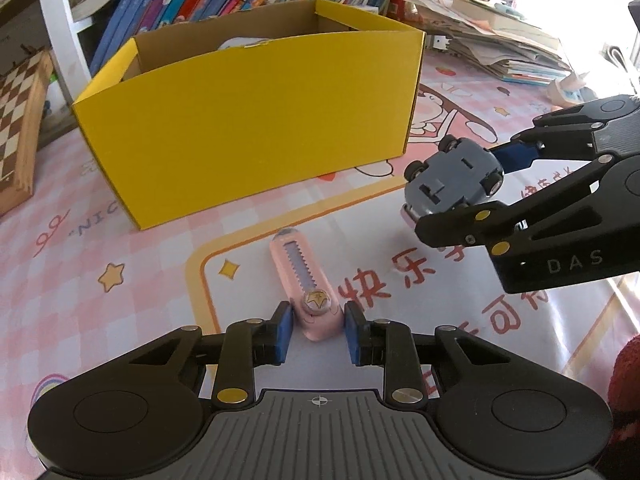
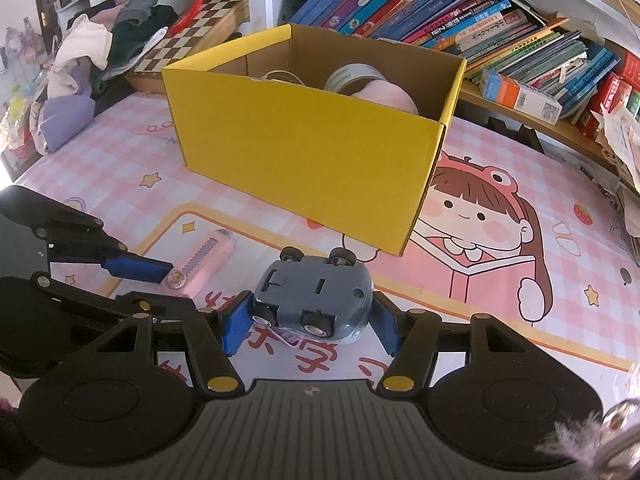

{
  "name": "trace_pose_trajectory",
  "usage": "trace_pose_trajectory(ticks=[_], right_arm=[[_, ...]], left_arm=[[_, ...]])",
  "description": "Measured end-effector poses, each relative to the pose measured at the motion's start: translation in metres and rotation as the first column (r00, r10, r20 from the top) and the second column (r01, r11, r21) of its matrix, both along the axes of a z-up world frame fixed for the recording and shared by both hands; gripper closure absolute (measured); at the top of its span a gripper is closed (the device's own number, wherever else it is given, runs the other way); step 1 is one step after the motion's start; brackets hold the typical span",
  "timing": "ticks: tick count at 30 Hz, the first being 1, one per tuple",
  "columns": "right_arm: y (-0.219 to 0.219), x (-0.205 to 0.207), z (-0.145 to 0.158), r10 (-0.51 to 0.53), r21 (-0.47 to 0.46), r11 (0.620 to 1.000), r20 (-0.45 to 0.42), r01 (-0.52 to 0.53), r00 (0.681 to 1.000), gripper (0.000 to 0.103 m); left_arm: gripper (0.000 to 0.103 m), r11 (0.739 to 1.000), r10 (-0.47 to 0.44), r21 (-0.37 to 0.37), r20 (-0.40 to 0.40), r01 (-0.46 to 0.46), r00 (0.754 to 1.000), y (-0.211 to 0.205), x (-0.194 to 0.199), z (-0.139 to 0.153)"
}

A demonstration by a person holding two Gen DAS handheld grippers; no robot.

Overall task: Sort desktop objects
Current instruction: 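Lift and carry the toy car and pink knife over the yellow box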

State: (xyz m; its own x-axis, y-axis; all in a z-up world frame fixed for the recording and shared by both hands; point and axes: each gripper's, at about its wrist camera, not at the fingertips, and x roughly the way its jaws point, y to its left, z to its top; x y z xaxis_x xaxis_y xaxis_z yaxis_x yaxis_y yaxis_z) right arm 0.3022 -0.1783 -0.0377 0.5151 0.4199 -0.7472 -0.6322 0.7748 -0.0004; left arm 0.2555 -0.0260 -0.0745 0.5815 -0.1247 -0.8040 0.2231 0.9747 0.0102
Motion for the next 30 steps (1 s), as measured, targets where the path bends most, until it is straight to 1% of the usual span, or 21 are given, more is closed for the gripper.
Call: trace_pose_trajectory(ticks=[3,10,16,21,25,30], right_arm=[[0.001,-0.003,0.002,0.005,0.001,1.000,0.007,-0.005,1.000,0.043],[0.002,-0.006,0.011,0.004,0.011,1.000,0.031,-0.005,1.000,0.043],[-0.004,-0.003,0.032,-0.025,0.057,0.998,0.077,0.021,0.997,0.043],[-0.006,0.006,0.060,-0.041,0.111,0.994,0.143,0.025,0.989,0.043],[-0.004,0.015,0.085,-0.027,0.131,0.991,0.213,-0.001,0.977,0.043],[0.003,0.032,0.111,-0.015,0.145,0.989,0.290,-0.028,0.957,0.043]], left_arm=[[0.077,1.000,0.012,-0.009,0.009,-0.012,1.000,0.004,-0.004,0.003],[0.080,0.999,0.046,-0.031,0.071,-0.044,0.996,0.013,-0.012,0.021],[0.080,0.997,0.070,-0.050,0.162,-0.062,0.984,0.023,-0.020,0.049],[0.080,0.993,0.105,-0.084,0.256,-0.086,0.961,0.034,-0.019,0.079],[0.080,0.990,0.130,-0.101,0.337,-0.102,0.933,0.043,-0.011,0.107],[0.080,0.989,0.141,-0.106,0.416,-0.106,0.898,0.049,0.003,0.134]])
